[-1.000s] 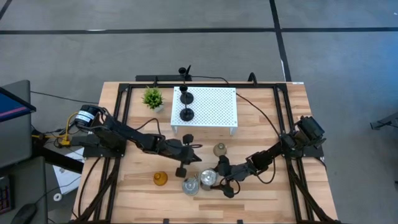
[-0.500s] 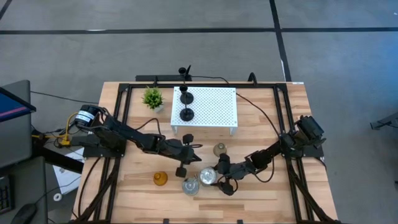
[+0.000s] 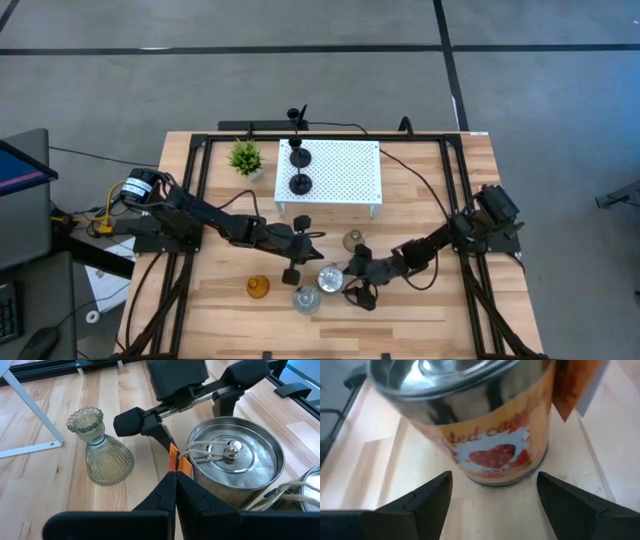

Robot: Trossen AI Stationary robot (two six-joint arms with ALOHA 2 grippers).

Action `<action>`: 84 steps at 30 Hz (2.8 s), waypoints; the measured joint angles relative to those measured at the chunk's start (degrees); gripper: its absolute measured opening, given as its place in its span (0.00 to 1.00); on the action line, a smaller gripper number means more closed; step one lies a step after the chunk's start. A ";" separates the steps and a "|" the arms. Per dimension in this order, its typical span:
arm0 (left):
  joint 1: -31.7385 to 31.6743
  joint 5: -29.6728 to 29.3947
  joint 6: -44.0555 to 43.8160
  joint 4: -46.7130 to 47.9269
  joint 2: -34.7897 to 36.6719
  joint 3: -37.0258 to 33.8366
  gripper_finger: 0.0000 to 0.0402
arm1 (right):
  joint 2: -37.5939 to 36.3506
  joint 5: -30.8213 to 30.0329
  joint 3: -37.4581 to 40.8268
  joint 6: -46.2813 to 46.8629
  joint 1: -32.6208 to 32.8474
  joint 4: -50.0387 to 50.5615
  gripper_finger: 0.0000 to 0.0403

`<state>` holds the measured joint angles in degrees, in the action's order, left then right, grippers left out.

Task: Pick & Place candle stick holders
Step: Put the right silver scented candle can on the shelf

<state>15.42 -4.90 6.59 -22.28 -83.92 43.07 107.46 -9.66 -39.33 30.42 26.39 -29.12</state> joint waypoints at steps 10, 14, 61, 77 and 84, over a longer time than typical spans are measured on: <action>0.00 0.02 0.00 0.44 0.00 0.00 0.01 | -11.39 4.38 0.35 5.85 0.15 16.28 0.70; 0.00 0.02 0.00 0.44 0.00 0.00 0.01 | -18.34 0.96 0.20 5.85 0.10 19.12 0.70; 5.18 -0.01 0.63 10.69 7.85 0.02 0.01 | -9.13 3.66 -27.80 18.14 -7.54 52.77 0.45; 5.16 -0.03 0.63 10.73 7.85 0.00 0.01 | -9.07 4.21 -27.80 18.24 -6.53 54.84 0.40; 5.16 -0.03 0.43 10.71 7.85 0.02 0.01 | -7.60 4.07 -27.77 18.12 -6.53 54.98 0.40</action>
<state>20.58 -4.93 7.02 -11.57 -76.07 43.09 99.85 -5.59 -67.10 48.54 19.86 25.87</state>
